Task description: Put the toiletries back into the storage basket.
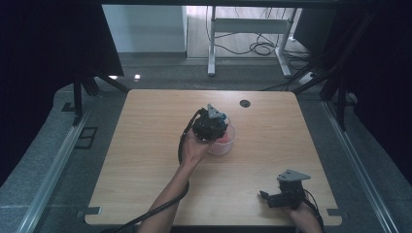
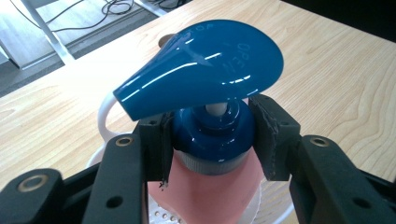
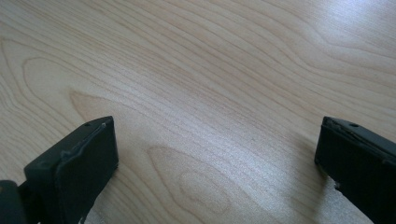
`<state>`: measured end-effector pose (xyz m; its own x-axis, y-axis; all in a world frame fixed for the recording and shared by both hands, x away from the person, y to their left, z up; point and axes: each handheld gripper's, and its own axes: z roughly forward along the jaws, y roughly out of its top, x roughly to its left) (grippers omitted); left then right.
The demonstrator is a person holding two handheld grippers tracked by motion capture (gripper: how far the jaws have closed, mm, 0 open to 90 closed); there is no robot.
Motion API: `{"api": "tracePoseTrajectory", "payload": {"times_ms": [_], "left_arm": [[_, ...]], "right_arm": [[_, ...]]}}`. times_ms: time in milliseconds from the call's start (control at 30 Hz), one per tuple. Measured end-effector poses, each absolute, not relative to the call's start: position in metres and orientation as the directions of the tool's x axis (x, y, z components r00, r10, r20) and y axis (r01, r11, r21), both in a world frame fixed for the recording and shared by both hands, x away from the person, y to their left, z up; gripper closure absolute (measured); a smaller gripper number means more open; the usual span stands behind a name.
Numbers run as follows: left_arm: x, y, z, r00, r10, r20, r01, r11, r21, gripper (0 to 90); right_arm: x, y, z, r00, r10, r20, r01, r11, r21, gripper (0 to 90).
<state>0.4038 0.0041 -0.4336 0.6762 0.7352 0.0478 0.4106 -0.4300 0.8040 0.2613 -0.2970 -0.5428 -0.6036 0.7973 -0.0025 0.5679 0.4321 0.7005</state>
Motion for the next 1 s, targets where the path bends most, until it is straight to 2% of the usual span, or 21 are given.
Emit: {"api": "tracePoseTrajectory", "payload": {"times_ms": [200,733,1000], "left_arm": [[0.404,0.004,-0.442,0.674,0.737,0.043,0.423,-0.434,0.795,53.0],[0.409,0.015,-0.444,0.654,0.755,-0.044,0.483,-0.372,0.793,51.5],[0.409,0.015,-0.444,0.655,0.755,-0.034,0.49,-0.39,0.779,43.5]], "right_arm": [[0.261,-0.297,-0.543,-0.604,0.797,-0.003,0.567,0.433,0.701,0.0],[0.261,-0.297,-0.543,-0.605,0.796,-0.004,0.567,0.434,0.7,0.0],[0.261,-0.297,-0.543,-0.605,0.796,-0.004,0.567,0.434,0.7,0.0]]}}
